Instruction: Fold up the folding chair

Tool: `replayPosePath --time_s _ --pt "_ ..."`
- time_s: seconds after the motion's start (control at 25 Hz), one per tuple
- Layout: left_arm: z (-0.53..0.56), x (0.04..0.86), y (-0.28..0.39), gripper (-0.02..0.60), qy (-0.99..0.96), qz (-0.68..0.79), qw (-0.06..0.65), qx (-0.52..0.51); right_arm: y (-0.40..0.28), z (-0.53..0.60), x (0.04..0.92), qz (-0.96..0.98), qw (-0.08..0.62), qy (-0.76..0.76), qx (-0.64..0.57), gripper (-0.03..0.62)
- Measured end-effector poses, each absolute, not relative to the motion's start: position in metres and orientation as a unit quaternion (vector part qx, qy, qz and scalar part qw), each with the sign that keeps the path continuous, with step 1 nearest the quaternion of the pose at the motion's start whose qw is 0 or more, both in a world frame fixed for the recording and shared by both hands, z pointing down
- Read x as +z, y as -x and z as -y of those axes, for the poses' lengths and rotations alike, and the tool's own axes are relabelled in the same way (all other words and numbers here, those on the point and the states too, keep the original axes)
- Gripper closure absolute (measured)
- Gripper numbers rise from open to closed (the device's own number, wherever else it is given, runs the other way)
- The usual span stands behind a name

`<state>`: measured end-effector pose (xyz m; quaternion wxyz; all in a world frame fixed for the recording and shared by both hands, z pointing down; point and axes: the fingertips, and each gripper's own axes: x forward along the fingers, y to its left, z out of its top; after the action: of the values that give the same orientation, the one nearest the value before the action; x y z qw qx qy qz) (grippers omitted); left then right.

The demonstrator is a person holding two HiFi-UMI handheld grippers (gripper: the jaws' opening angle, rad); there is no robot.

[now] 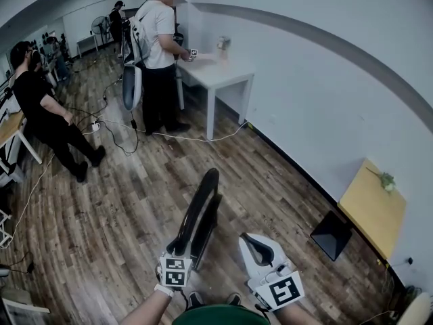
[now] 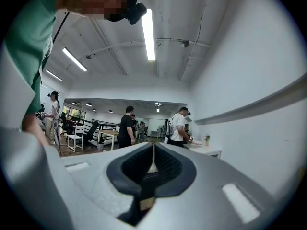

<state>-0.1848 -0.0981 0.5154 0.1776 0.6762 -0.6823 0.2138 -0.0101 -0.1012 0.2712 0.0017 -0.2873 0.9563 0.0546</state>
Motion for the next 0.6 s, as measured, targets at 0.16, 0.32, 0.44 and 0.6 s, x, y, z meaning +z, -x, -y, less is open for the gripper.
replayPosePath --time_s 0.16,0.32,0.44,0.6 --pt "0.0987 0.5167 0.1864 0.431 -0.676 0.682 0.178 0.213 0.0119 0.1013 0.2724 -0.957 0.0 0.286 0.055 0.582" --pt "0.0976 0.5158 0.1875 0.431 -0.676 0.682 0.181 0.214 0.0122 0.1015 0.2704 -0.956 -0.002 0.287 0.056 0.582" --pt "0.0968 0.5152 0.1869 0.431 -0.675 0.682 0.182 0.214 0.0118 0.1008 0.2678 -0.956 0.002 0.289 0.052 0.582" --pt "0.0964 0.5141 0.1879 0.431 -0.676 0.682 0.18 0.214 0.0119 0.1005 0.2704 -0.955 -0.003 0.291 0.054 0.582"
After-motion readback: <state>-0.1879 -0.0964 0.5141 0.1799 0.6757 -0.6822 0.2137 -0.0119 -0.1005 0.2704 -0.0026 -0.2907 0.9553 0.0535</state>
